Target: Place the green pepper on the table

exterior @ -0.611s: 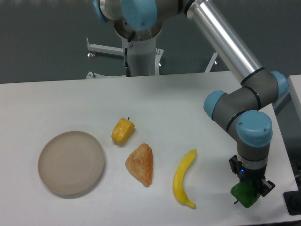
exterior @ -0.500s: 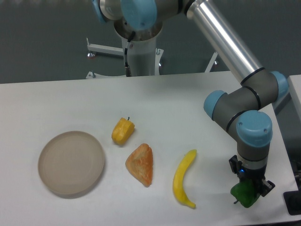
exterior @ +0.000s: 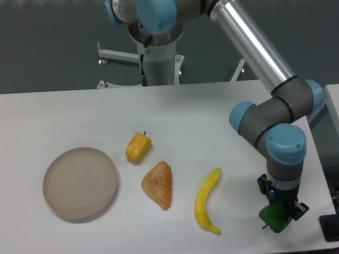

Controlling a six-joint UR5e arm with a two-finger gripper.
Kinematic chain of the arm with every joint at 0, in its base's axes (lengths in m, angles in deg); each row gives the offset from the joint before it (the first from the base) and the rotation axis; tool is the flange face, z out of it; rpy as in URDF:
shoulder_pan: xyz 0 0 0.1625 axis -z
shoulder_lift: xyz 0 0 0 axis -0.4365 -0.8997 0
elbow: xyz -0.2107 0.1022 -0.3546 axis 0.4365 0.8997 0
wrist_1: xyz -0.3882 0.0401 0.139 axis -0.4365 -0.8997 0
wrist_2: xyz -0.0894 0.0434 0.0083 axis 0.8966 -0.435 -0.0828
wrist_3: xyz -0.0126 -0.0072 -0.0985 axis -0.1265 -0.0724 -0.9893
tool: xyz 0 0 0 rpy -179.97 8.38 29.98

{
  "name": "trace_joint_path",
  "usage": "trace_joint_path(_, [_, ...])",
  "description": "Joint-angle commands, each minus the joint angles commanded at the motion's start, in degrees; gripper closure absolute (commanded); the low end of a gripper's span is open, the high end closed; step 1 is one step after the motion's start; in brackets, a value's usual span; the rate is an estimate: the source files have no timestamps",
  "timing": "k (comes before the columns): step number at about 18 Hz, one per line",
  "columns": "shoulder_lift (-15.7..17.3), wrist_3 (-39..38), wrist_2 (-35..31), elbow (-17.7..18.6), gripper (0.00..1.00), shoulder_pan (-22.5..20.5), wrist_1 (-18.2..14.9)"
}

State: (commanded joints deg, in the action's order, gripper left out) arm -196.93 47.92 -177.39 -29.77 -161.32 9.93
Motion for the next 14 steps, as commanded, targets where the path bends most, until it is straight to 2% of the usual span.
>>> trace_joint_path(9, [2.99,0.18,2.28,2.81,0.72,-0.53,-2.02])
trace_joint_path(14, [7.03,-0.18,2.46,7.55,0.72,-0.7,-2.29])
